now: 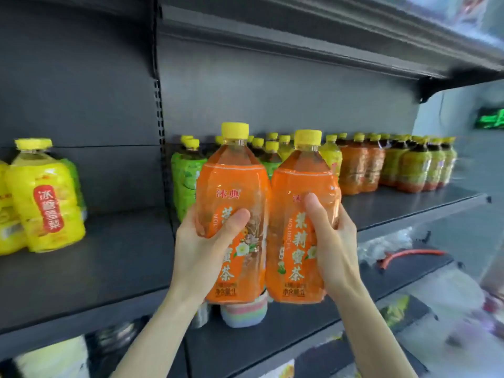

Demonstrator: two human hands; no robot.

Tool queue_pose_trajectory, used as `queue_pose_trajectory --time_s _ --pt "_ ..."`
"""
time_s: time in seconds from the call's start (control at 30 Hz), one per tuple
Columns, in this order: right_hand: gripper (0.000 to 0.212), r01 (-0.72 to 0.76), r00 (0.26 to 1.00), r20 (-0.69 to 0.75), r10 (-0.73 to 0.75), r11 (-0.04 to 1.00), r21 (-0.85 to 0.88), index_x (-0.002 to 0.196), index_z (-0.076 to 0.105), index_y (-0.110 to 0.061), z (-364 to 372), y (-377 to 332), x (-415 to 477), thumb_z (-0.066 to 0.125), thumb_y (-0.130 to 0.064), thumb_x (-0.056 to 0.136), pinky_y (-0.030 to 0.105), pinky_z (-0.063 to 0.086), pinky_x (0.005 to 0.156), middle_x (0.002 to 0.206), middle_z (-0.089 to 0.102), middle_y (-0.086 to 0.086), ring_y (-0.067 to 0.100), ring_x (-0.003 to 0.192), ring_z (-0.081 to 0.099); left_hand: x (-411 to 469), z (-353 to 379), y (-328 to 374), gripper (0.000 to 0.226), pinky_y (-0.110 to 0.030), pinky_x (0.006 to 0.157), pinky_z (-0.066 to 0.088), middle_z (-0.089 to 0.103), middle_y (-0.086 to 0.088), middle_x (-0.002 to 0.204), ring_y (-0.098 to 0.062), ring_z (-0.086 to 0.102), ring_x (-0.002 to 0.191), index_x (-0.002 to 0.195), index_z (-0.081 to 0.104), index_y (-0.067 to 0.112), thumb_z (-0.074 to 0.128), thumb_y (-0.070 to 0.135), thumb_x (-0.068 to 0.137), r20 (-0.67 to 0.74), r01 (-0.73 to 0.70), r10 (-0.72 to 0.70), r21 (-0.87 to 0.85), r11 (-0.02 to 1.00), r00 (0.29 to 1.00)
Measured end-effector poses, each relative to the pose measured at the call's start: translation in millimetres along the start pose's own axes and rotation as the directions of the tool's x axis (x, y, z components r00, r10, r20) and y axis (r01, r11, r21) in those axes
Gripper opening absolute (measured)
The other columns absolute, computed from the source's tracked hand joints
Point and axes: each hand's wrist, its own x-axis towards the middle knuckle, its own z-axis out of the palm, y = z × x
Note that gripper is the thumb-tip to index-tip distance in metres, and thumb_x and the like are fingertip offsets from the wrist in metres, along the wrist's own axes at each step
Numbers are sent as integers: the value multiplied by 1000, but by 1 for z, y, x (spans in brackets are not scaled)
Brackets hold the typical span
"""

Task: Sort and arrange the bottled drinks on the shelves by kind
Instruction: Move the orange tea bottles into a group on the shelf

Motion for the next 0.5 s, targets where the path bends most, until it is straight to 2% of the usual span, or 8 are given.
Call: queue_pose_trajectory --time_s 0.07,0.17,0.33,0.4,0.5 --pt "58 -17 999 -32 16 999 -45 93 64 -32 -51 0 -4 63 -73 52 37 58 70 85 74 -4 14 76 72 -18 45 -9 47 -16 59 53 72 19 88 -2 69 80 100 61 33 74 47 57 34 29 -27 -41 999 999" --pt "52 -38 995 -90 31 996 -77 88 65 -33 -116 3 -4 64 -72 54 34 57 66 83 74 -3 15 74 72 -35 104 -22 50 -30 69 54 73 14 91 -7 70 83 101 63 32 78 50 57 85 77 -72 -56 995 994" --pt "59 -45 990 -136 33 996 -83 93 63 -31 -190 4 29 63 -73 52 33 57 67 84 74 -2 16 75 73 -32 180 -33 65 -44 77 56 73 6 97 -17 71 87 107 61 33 75 59 50 144 105 -94 -72 992 985" --pt "58 -35 990 -139 24 997 -73 93 62 -32 -210 7 50 63 -73 52 36 58 70 85 74 0 18 76 73 -21 206 -40 64 -42 74 56 72 7 98 -15 71 87 108 60 35 74 61 52 139 91 -82 -64 994 987" --pt "60 -22 991 -137 12 997 -73 94 62 -31 -234 17 87 63 -74 52 38 59 72 86 73 1 20 77 73 0 239 -53 52 -24 64 53 72 13 96 -7 69 84 107 59 39 70 58 59 122 65 -61 -31 997 991"
